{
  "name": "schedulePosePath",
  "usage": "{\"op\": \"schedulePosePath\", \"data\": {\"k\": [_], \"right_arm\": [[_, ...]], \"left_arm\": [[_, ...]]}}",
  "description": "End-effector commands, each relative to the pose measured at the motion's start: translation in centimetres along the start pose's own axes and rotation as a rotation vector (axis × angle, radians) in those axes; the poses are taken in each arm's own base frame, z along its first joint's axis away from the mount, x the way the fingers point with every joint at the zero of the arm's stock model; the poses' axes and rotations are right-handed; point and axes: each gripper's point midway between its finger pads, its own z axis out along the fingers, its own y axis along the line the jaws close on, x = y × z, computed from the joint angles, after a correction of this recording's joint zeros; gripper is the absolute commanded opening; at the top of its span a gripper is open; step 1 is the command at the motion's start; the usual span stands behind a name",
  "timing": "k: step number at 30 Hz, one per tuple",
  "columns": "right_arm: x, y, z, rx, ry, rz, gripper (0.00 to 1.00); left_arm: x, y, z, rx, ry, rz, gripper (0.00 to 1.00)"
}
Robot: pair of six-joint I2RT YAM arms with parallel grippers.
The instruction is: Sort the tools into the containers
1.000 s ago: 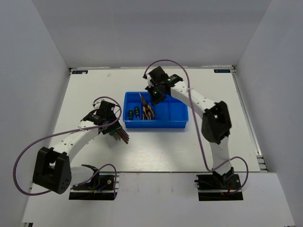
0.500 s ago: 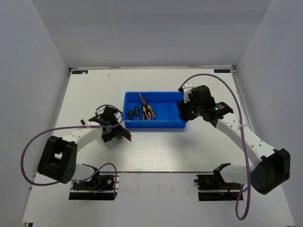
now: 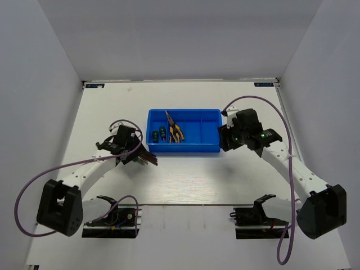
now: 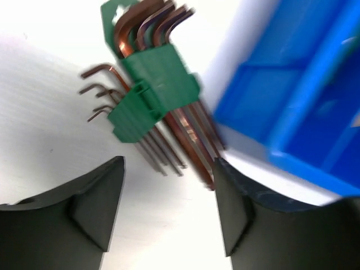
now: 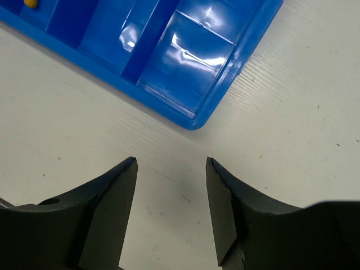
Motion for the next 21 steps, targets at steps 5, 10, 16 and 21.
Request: {"op": "schedulePosePath", "data": {"k": [5, 10, 16, 21], "right_arm": [[-1.4, -0.1, -0.6, -0.025, -0.072, 0.033, 0.58], [-1.2, -0.6, -0.7, -0.020, -0.080, 0.056, 0.58], [-1.1, -0.9, -0.8, -0.027, -0.079, 0.077, 0.58], [-1.1, -1.2, -1.1, -0.024, -0.088, 0.088, 0.58]], "left_arm": [[-1.4, -0.2, 0.1, -0.032, -0.052, -0.087, 0.87], [-1.4, 0.0, 0.9, -0.089, -0.025, -0.128, 0.95], [-3.9, -0.7, 0.4, -0.091, -0.072, -0.201, 0.98], [-5.6, -0.7, 0.3, -0.126, -0.064, -0.257, 1.00]]}}
